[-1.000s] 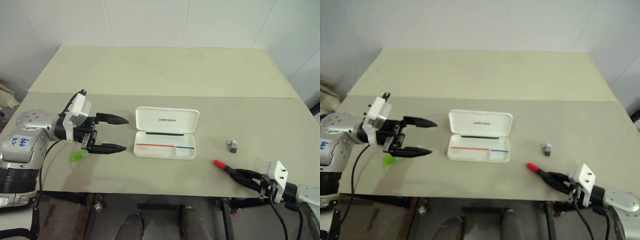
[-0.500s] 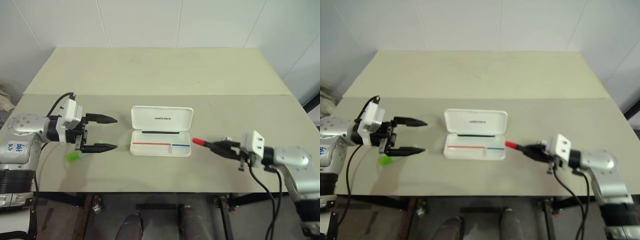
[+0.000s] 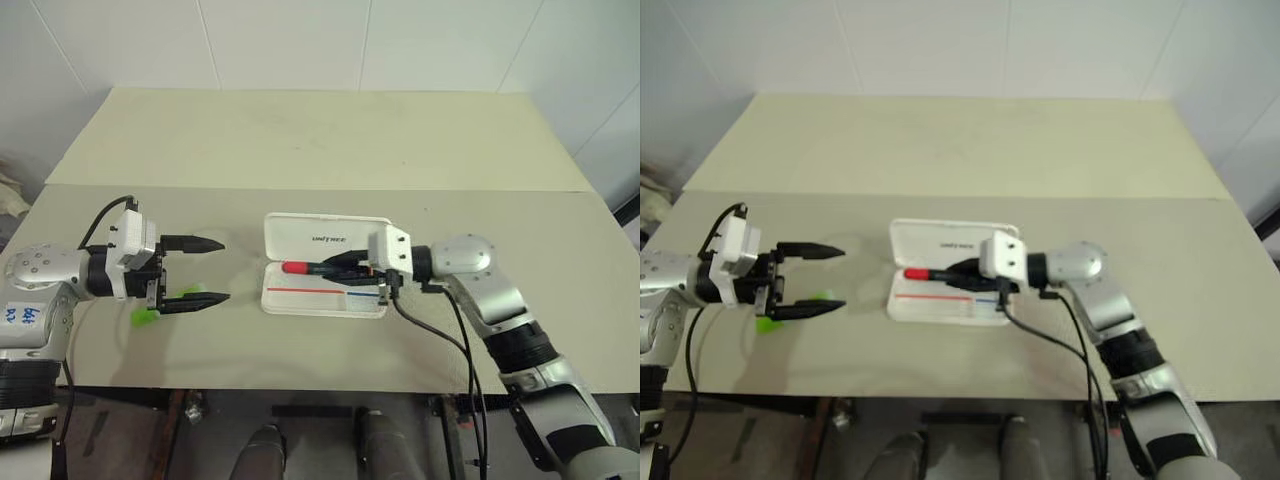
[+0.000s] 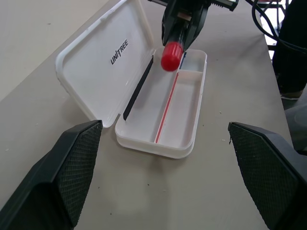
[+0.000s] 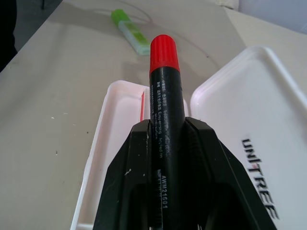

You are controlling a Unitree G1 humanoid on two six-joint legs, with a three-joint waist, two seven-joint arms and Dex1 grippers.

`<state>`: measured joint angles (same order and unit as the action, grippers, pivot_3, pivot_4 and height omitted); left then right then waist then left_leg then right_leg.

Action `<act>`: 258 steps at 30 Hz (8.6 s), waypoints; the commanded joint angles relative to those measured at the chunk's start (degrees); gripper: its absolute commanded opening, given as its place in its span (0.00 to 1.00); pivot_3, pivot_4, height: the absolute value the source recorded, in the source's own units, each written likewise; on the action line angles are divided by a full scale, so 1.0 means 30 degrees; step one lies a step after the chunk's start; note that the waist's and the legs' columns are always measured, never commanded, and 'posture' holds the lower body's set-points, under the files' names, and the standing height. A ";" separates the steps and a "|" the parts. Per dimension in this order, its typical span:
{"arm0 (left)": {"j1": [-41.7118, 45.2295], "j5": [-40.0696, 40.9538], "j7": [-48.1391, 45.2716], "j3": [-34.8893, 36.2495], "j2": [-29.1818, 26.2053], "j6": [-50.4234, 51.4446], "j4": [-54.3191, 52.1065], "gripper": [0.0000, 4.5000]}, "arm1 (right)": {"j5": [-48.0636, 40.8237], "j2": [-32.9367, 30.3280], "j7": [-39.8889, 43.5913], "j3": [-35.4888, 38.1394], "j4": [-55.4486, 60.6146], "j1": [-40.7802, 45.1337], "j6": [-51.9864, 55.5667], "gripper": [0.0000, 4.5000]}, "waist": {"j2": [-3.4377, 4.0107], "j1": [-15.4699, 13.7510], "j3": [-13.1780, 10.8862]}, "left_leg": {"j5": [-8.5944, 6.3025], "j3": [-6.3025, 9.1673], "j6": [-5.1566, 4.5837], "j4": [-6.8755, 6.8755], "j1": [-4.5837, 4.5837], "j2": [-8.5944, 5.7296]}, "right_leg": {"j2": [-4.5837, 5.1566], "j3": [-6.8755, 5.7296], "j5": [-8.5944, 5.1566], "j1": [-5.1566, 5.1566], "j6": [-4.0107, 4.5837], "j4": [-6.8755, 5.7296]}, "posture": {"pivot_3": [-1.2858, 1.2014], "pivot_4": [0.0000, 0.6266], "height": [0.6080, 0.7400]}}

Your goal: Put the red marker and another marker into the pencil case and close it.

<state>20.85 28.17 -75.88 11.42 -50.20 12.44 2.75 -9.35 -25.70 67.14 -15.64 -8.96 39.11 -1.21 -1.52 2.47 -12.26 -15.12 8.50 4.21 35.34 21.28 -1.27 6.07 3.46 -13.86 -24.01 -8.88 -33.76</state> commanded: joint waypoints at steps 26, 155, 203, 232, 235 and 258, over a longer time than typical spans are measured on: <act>-0.0505 0.0811 0.1910 0.0614 0.0686 0.0782 -0.2203 1.00 | 0.2099 0.1183 -0.0650 0.0035 -0.4120 0.0943 -0.4315 0.84 | 0.0001 0.0238 0.0000 | 0.0006 -0.0004 0.0010 -0.0013 -0.0026 0.0048 | -0.0055 0.0006 -0.0007 -0.0003 0.0018 -0.0027 | 0.52 0.24 1.00; 0.8015 -0.7032 -0.2208 -0.7939 0.6372 -0.5474 0.9353 0.25 | -0.5143 -0.4209 -0.4442 0.6113 1.1021 -1.0185 0.2945 1.00 | 0.0019 -0.0323 0.0010 | -0.0001 -0.0037 0.0016 0.0063 -0.0020 0.0109 | -0.0141 0.0026 -0.0013 0.0031 0.0037 0.0013 | 0.52 0.24 1.00; 0.6728 -0.0474 -0.0581 -0.3034 0.5127 0.0411 0.1216 0.99 | -0.0038 0.3090 -1.9358 0.8823 0.9644 -1.3778 0.9179 1.00 | 0.0022 -0.0286 0.0011 | -0.0001 -0.0034 0.0015 0.0071 -0.0033 0.0111 | -0.0144 0.0037 -0.0023 0.0048 0.0062 0.0012 | 0.52 0.24 1.00; 0.4861 -0.0819 -0.0765 -0.2517 0.3593 -0.0924 0.1447 1.00 | -0.2356 -0.3306 -0.5627 0.7197 0.2702 -0.7473 0.1595 0.09 | 0.0041 -0.0012 -0.0003 | 0.0015 -0.0051 -0.0008 0.0076 -0.0072 0.0160 | -0.0199 0.0036 0.0017 0.0121 0.0129 0.0098 | 0.52 0.24 1.00; 0.4278 -0.0931 -0.0654 -0.2281 0.3261 -0.1440 0.1705 1.00 | -0.3268 -0.3578 -0.2102 0.6356 0.1293 -0.5657 0.0877 0.09 | 0.0041 0.0028 -0.0004 | 0.0014 -0.0052 -0.0006 0.0060 -0.0054 0.0158 | -0.0194 0.0035 0.0053 0.0111 0.0064 0.0130 | 0.52 0.24 1.00; 0.2296 -0.0800 0.0544 -0.1383 0.2314 -0.1728 0.0519 1.00 | -0.2063 -0.0702 0.4125 0.1890 -0.3439 -0.1767 -0.1373 0.09 | 0.0045 0.0148 -0.0005 | 0.0003 -0.0054 0.0016 0.0000 -0.0046 0.0161 | -0.0191 0.0034 0.0054 0.0045 0.0063 0.0077 | 0.52 0.24 1.00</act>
<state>27.92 24.80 -74.56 6.02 -42.28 7.27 6.54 -15.19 -28.31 79.23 -9.93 -20.01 32.90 -4.74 -1.38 2.91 -12.27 -15.11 8.34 4.26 35.34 21.14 -0.78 5.49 3.56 -13.70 -23.88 -8.69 -33.54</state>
